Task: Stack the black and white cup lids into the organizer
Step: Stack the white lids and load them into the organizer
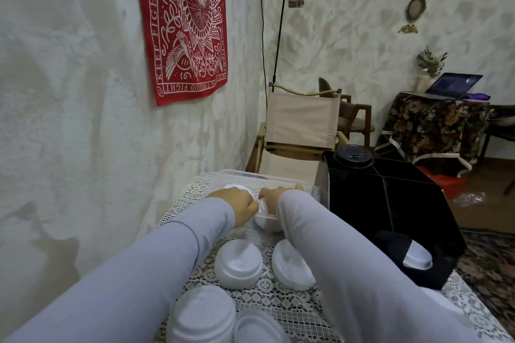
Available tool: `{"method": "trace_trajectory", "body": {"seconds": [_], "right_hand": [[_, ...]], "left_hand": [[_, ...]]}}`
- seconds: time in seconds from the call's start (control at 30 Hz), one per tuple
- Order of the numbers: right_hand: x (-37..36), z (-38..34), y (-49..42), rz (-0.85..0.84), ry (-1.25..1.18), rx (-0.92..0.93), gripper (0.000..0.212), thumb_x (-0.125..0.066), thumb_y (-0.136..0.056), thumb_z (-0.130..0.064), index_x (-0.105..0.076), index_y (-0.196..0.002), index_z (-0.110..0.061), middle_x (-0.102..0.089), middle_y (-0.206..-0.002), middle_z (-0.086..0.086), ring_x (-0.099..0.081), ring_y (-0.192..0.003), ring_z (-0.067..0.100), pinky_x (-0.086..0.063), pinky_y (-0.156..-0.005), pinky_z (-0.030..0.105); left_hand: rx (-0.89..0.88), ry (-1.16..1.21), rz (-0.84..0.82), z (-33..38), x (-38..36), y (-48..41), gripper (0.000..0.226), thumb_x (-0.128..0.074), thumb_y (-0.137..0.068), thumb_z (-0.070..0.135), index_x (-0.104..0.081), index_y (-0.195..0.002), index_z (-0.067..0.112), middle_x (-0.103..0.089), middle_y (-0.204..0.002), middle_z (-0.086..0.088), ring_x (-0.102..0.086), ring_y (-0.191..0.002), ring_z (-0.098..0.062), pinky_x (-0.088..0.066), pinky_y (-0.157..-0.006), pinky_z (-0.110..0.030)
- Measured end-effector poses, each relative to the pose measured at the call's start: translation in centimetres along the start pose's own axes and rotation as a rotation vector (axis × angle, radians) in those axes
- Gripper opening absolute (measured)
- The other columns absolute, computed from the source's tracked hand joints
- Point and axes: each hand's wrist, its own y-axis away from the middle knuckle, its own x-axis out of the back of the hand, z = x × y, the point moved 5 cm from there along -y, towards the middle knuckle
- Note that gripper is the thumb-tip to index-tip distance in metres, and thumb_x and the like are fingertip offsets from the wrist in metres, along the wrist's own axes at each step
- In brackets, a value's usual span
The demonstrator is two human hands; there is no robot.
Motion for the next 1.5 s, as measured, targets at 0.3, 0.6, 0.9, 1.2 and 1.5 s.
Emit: {"method": "trace_trajectory", "body": {"seconds": [0.3, 0.6, 0.9, 1.2, 1.5], "right_hand": [[3.2, 1.2, 3.2, 0.240, -0.241, 0.060, 0.081, -0.075, -0.072, -0.032, -0.028, -0.138, -0.033, -0.038, -0.133, 0.008, -0.050, -0.110, 0.038, -0.046, -0.092, 0.043], [5.5, 1.3, 8.7, 0.344, -0.452, 0.248, 0.085, -0.081, -0.069, -0.025, -0.027, -0.135, -0.025, -0.038, -0.113, -0.001, -0.046, -0.094, 0.020, -0.043, -0.080, 0.031], [4.8, 2.1, 13.8, 0.424, -0.511, 0.305, 0.089, -0.083, -0.067, -0.025, -0.026, -0.136, -0.027, -0.026, -0.115, -0.009, -0.041, -0.100, 0.014, -0.041, -0.086, 0.028], [3.9, 3.3, 17.7, 0.467, -0.564, 0.307, 0.084, -0.084, -0.064, -0.024, -0.032, -0.129, -0.030, -0.035, -0.117, -0.007, -0.044, -0.104, 0.015, -0.044, -0.093, 0.033], [0.7, 4.8, 19.5, 0.290, -0.474, 0.156, 0.094, -0.084, -0.063, -0.036, -0.027, -0.138, -0.029, -0.043, -0.127, 0.001, -0.051, -0.102, 0.020, -0.048, -0.093, 0.036]], "left_hand": [[0.165, 0.207, 0.021, -1.1, 0.3, -1.2, 0.027, -0.045, -0.092, 0.013, -0.064, -0.111, 0.014, -0.063, -0.112, -0.008, -0.057, -0.101, -0.025, -0.042, -0.084, -0.028], [0.135, 1.227, 0.069, 0.2, 1.6, 0.8, 0.040, -0.036, -0.089, -0.011, -0.066, -0.108, 0.007, -0.066, -0.067, -0.009, -0.065, -0.068, -0.023, -0.053, -0.082, -0.038], [0.133, 1.597, -0.075, 3.1, 1.7, 5.7, 0.017, -0.041, -0.099, 0.007, -0.054, -0.088, 0.005, -0.060, -0.087, -0.014, -0.060, -0.079, -0.026, -0.052, -0.075, -0.035], [0.165, 1.543, -0.090, 4.2, 1.4, 9.5, 0.024, -0.038, -0.100, 0.005, -0.052, -0.081, 0.008, -0.060, -0.086, -0.012, -0.060, -0.080, -0.024, -0.051, -0.074, -0.034], [0.380, 1.547, 0.103, 1.8, 1.0, 12.0, 0.015, -0.035, -0.100, 0.007, -0.049, -0.104, 0.004, -0.054, -0.081, -0.010, -0.055, -0.074, -0.024, -0.046, -0.080, -0.041]]}}
